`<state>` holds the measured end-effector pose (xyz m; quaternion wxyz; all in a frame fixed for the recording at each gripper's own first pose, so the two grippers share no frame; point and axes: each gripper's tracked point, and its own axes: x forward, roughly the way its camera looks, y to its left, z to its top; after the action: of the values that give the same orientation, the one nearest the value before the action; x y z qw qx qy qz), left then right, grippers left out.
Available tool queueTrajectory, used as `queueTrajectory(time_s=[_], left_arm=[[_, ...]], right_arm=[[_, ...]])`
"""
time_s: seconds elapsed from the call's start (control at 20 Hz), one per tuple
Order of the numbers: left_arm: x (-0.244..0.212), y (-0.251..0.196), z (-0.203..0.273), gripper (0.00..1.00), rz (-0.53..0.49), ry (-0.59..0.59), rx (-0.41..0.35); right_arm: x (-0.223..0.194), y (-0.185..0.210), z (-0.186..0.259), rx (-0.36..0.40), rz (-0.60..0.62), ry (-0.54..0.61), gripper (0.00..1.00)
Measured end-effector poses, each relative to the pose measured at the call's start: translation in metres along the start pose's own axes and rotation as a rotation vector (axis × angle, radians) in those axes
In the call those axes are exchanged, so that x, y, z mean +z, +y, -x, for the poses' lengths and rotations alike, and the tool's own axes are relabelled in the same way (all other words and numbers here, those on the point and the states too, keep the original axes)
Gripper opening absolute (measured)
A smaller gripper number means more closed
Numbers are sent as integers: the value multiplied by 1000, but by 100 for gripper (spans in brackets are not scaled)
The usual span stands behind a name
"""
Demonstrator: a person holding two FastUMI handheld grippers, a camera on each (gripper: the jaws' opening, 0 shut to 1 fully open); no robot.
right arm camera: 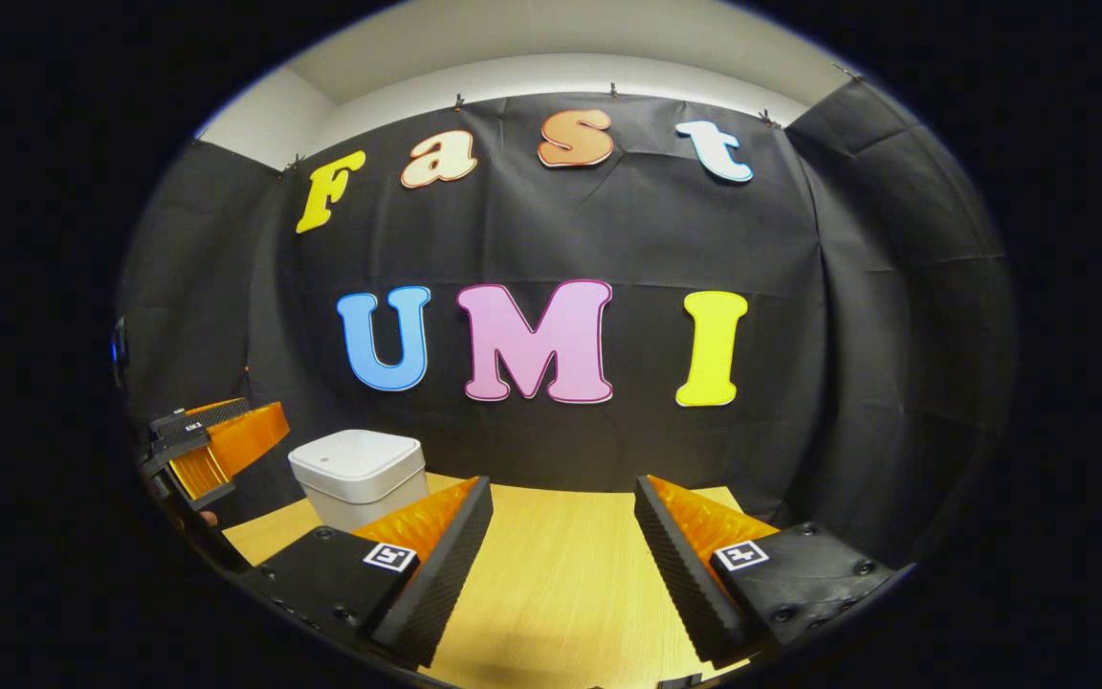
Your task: Press the lid of the desktop garbage bin to open it, pick up the crumpled paper on the desktop and throw it into the bin, then pick up the pop can on the desktop and drop it into the bin, and finally close the garbage bin lid.
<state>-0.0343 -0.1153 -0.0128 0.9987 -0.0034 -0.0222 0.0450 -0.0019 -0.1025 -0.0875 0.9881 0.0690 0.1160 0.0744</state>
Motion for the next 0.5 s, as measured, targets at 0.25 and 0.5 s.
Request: queueTrajectory(time_s=[0.25, 0.5], left_arm=[[7, 6, 2, 98, -46, -21, -31], [1, 15, 1, 98, -33, -18, -74]], right_arm=[[7, 4, 1, -34, 4, -39, 97], [8, 31, 3, -38, 51, -59, 96]])
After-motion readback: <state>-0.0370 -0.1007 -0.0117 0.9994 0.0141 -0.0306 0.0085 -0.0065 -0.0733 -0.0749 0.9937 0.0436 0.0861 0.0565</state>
